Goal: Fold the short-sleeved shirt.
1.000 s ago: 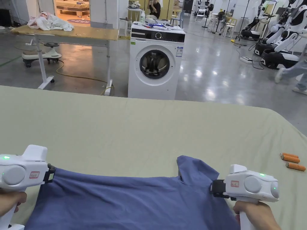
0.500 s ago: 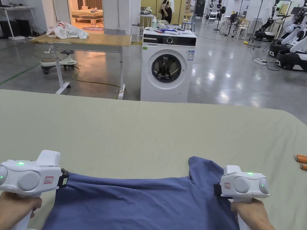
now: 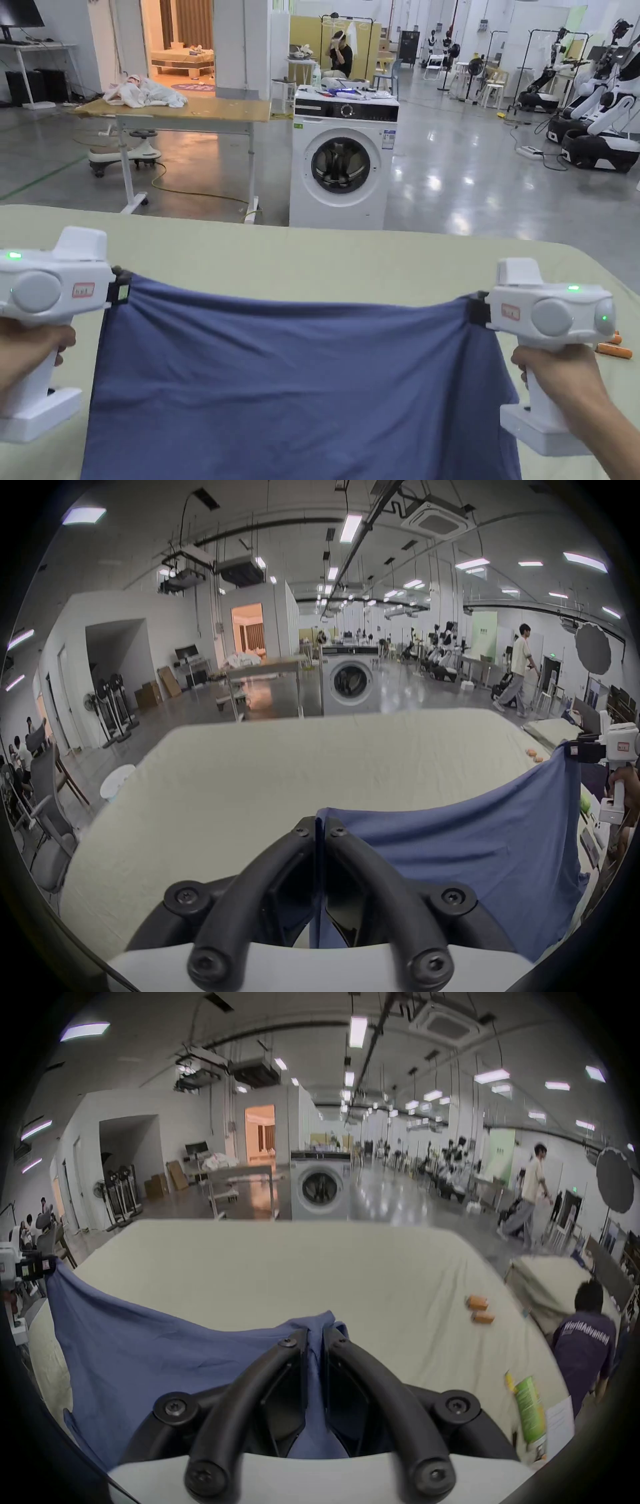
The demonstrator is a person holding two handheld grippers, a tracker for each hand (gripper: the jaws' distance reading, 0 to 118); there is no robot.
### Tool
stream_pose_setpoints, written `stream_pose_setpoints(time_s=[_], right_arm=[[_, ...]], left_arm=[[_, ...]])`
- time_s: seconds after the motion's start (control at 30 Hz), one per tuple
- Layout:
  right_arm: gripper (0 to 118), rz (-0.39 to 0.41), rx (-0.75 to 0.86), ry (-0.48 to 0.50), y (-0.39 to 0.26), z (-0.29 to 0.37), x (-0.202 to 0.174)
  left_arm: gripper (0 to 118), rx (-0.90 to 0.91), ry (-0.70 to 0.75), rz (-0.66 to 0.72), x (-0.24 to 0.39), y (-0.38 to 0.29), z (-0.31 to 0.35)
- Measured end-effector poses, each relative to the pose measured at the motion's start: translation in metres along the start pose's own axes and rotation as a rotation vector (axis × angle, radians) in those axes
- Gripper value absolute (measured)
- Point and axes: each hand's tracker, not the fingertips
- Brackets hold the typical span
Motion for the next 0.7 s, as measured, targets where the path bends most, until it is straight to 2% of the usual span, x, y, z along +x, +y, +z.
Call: stream_pose_setpoints(time_s=[0.17, 0.33, 0.47, 0.63, 0.7], right_arm=[[7, -0.030, 0.153, -0.015, 0.054, 0.057, -0.006], [7, -0.010, 0.269, -0.034, 0.102, 0.107, -0.025], [7, 0.014, 0.308, -0.048, 0.142, 0.121, -0.030], [7, 0.001, 0.355, -0.069, 0.182, 0.121, -0.030], [7, 0.024, 0.367, -0.096, 0.196, 0.120, -0.034]], left_arm=[[0, 0.103, 0.029, 0.000, -0.011, 0.046, 0.050], [0, 0.180, 0.064, -0.014, -0.020, 0.083, 0.085], [0, 0.221, 0.079, 0.013, -0.029, 0.114, 0.099], [0, 0.256, 0.088, 0.040, -0.036, 0.150, 0.099], [0, 0.264, 0.095, 0.036, -0.036, 0.163, 0.095]])
